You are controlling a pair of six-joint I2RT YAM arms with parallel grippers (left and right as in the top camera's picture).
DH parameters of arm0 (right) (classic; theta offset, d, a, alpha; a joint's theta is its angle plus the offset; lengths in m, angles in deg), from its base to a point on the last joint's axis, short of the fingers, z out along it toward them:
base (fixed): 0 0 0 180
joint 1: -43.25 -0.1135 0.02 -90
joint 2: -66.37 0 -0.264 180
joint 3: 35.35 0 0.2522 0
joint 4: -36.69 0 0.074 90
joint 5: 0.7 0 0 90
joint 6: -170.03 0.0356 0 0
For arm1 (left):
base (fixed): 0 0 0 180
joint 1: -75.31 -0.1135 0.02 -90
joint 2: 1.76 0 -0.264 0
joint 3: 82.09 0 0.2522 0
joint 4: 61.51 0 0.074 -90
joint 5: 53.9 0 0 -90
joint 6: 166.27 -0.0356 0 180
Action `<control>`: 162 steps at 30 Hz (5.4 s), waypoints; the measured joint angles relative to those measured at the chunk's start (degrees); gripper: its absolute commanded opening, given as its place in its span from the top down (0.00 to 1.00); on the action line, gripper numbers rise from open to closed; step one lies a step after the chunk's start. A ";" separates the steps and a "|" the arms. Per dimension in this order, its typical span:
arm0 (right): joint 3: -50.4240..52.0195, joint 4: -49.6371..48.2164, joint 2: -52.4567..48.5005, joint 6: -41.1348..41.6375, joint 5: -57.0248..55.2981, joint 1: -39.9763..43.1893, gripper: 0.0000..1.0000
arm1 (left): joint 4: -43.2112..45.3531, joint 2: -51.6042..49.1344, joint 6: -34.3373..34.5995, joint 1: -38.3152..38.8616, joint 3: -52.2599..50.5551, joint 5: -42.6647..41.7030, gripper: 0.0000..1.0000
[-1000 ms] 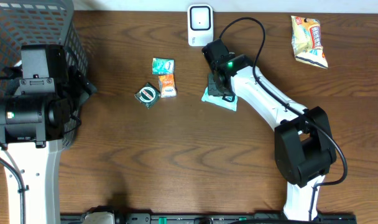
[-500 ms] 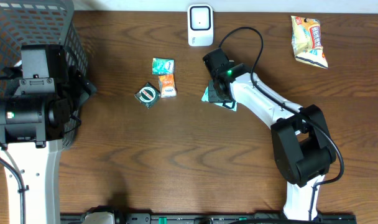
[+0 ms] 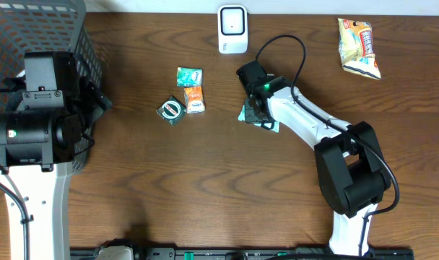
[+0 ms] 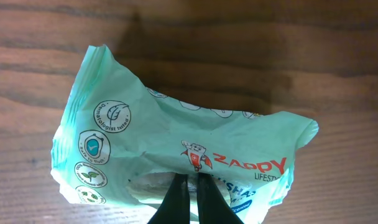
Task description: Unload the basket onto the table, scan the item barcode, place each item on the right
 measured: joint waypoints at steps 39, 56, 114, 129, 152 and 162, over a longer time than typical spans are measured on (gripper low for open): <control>-0.94 2.14 -4.90 -29.99 -18.80 -9.99 0.69 | 0.00 0.00 0.00 0.00 0.00 0.00 0.02; -12.07 14.62 -4.46 -31.50 13.97 -4.20 0.99 | -0.04 0.00 0.00 0.00 0.00 0.00 0.02; -4.59 9.33 -4.92 -28.24 28.57 12.52 0.70 | -0.02 0.00 0.00 0.00 0.00 0.00 0.02; -20.26 10.64 -4.94 -19.41 27.69 6.86 0.94 | 0.00 0.00 0.00 0.00 0.00 0.00 0.02; -11.13 24.20 -3.23 -9.38 -6.95 4.98 0.99 | -0.02 0.00 0.00 0.00 0.00 0.00 0.02; -13.42 11.52 -1.05 -15.08 22.03 2.27 0.97 | 0.00 0.00 0.00 0.00 0.00 0.00 0.02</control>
